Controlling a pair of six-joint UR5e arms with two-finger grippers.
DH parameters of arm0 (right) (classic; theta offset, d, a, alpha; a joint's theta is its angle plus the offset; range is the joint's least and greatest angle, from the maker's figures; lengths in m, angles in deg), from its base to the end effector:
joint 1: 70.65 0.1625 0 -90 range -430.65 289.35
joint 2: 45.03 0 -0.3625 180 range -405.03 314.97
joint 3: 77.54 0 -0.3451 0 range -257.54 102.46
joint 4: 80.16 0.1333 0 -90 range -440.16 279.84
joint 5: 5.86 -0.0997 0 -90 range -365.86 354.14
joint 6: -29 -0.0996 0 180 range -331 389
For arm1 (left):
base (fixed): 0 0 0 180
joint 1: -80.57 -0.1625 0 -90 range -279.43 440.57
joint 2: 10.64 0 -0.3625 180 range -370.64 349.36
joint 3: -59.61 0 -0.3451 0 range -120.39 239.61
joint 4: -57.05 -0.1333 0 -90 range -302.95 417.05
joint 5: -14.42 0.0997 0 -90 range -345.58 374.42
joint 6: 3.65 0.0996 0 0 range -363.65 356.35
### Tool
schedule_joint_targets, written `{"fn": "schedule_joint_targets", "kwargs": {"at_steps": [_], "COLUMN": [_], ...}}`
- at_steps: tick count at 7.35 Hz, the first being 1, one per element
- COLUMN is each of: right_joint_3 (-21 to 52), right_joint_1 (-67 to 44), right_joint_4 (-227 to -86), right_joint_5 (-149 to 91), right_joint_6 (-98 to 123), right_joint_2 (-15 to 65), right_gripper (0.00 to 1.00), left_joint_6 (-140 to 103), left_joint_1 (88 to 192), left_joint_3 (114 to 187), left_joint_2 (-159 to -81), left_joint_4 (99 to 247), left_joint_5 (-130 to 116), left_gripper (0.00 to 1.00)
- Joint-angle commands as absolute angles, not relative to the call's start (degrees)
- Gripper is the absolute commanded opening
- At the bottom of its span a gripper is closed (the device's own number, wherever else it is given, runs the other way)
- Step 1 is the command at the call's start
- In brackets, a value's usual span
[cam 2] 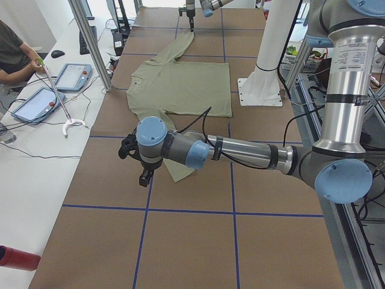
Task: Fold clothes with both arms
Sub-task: 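Close the right gripper on the sleeve cuff nearest it, then lift the cuff with the right gripper and fold it across the shirt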
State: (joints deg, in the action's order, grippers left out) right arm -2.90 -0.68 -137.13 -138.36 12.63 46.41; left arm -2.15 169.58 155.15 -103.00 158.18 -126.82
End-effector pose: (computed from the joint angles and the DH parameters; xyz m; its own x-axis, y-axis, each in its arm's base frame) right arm -0.0878 -0.4337 0.6673 0.6952 -0.1583 0.7011 0.1385 0.9867 0.0853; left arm -0.0475 -0.4722 0.5037 0.6209 0.2897 -0.7284 -0.0326 0.9379 0.3452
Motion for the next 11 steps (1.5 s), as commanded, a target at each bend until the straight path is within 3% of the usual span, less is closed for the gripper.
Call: {"fn": "schedule_joint_targets", "kwargs": {"at_steps": [1,4,6,9,11], "right_joint_3": [-2.5,-0.3,6.3,7.1,6.5], "right_joint_1": [-0.7,1.9,2.6,2.0,-4.0], "right_joint_4": [-136.9,-136.5,-137.1,-137.3,-137.4], "right_joint_5": [-138.7,-143.5,-147.1,-151.4,-151.8], "right_joint_6": [12.6,12.6,12.3,-0.6,-12.2], "right_joint_2": [46.3,46.4,45.5,33.6,22.8], "right_gripper": [0.0,0.0,0.0,0.0,0.0], "left_joint_6": [-2.2,-2.2,-2.2,-2.2,-2.2], "left_joint_1": [169.5,169.6,169.6,169.6,169.6], "left_joint_3": [155.1,155.1,155.1,155.1,155.0], "left_joint_2": [-103.0,-103.0,-102.9,-102.8,-102.8], "left_joint_4": [158.1,158.2,158.2,158.2,158.1], "left_joint_5": [-126.8,-126.8,-126.8,-126.8,-126.9], "left_gripper": [1.0,1.0,1.0,1.0,1.0]}}
